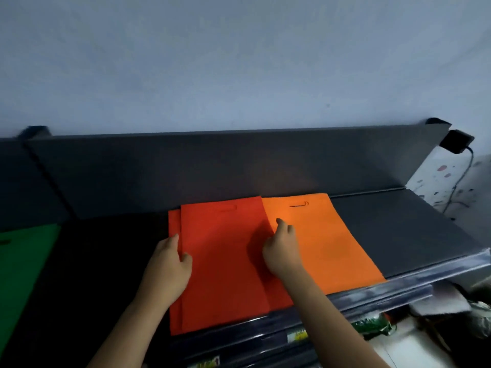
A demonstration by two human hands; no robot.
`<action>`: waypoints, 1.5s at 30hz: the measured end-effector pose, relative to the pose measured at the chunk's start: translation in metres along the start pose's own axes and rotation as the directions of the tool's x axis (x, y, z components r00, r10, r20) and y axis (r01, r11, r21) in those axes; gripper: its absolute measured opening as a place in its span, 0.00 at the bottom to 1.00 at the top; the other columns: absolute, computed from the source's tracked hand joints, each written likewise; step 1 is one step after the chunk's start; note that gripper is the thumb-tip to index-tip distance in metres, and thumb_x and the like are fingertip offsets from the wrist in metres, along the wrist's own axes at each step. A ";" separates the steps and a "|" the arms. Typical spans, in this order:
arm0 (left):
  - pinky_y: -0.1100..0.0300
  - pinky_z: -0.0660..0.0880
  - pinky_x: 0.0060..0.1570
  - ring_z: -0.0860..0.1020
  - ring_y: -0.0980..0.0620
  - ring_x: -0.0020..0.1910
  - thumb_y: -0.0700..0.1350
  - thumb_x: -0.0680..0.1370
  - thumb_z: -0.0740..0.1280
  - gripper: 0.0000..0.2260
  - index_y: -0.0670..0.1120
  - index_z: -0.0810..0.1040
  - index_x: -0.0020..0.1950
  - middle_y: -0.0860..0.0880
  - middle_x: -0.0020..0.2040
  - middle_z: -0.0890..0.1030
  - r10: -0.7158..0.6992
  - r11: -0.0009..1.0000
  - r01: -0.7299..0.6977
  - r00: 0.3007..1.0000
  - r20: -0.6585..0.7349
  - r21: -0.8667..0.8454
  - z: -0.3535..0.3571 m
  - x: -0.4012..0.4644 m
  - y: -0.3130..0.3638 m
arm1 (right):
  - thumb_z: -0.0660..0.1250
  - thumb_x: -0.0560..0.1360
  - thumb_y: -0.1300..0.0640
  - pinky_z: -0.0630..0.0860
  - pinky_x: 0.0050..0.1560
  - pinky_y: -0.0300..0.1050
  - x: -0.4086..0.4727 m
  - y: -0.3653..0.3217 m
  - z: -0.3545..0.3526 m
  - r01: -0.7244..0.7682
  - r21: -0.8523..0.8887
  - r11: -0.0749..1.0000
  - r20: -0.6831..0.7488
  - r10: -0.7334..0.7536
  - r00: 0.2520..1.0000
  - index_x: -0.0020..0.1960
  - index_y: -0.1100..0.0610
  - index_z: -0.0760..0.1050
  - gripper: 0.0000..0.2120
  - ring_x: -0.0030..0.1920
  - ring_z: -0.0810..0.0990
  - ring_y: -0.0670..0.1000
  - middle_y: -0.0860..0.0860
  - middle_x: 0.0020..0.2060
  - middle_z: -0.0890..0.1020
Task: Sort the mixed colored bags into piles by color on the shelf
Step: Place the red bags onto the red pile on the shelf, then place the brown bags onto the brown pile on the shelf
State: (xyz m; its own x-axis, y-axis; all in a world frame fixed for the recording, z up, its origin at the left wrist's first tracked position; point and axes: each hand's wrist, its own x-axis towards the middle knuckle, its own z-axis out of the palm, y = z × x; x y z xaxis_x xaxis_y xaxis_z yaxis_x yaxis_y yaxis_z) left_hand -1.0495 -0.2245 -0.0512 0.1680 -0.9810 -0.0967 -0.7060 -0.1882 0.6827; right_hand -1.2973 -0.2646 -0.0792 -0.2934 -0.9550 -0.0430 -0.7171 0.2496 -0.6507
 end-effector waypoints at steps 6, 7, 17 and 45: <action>0.56 0.71 0.67 0.72 0.54 0.70 0.46 0.83 0.63 0.24 0.51 0.66 0.80 0.49 0.75 0.70 -0.123 0.987 0.104 0.980 -0.154 -0.124 -0.033 -0.063 -0.028 | 0.66 0.77 0.68 0.67 0.68 0.45 -0.023 -0.044 0.015 0.240 0.120 0.963 0.092 -0.252 0.963 0.71 0.65 0.72 0.22 0.65 0.76 0.62 0.63 0.65 0.76; 0.59 0.72 0.64 0.73 0.55 0.67 0.46 0.83 0.63 0.24 0.51 0.66 0.79 0.50 0.74 0.71 -0.146 0.982 0.121 0.974 -0.174 -0.145 -0.039 -0.072 -0.032 | 0.67 0.77 0.68 0.68 0.68 0.45 -0.028 -0.053 0.021 0.271 0.158 0.950 0.111 -0.290 0.951 0.69 0.65 0.74 0.20 0.64 0.77 0.61 0.62 0.63 0.78; 0.62 0.68 0.59 0.70 0.63 0.64 0.51 0.85 0.62 0.23 0.52 0.64 0.80 0.57 0.74 0.69 -0.329 0.929 0.208 0.842 -0.428 -0.304 -0.146 -0.169 -0.114 | 0.70 0.81 0.57 0.74 0.46 0.31 -0.141 -0.178 0.098 0.237 0.509 0.827 0.449 -0.490 0.747 0.66 0.53 0.75 0.14 0.48 0.80 0.42 0.46 0.53 0.81; 0.59 0.72 0.60 0.75 0.59 0.61 0.47 0.84 0.63 0.21 0.52 0.68 0.78 0.57 0.67 0.75 -0.536 0.835 0.312 0.650 -0.539 -0.453 -0.406 -0.306 -0.421 | 0.66 0.85 0.55 0.83 0.55 0.49 -0.426 -0.431 0.315 0.146 0.586 0.797 0.671 -0.578 0.464 0.60 0.51 0.77 0.05 0.46 0.87 0.51 0.49 0.50 0.80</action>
State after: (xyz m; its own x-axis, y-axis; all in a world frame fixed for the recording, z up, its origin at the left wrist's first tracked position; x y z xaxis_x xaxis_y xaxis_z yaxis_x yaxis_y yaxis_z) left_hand -0.5243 0.1737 -0.0154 0.8584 -0.5116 -0.0383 -0.2249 -0.4424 0.8681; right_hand -0.6640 -0.0159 -0.0188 0.7028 -0.6948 -0.1526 -0.2440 -0.0339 -0.9692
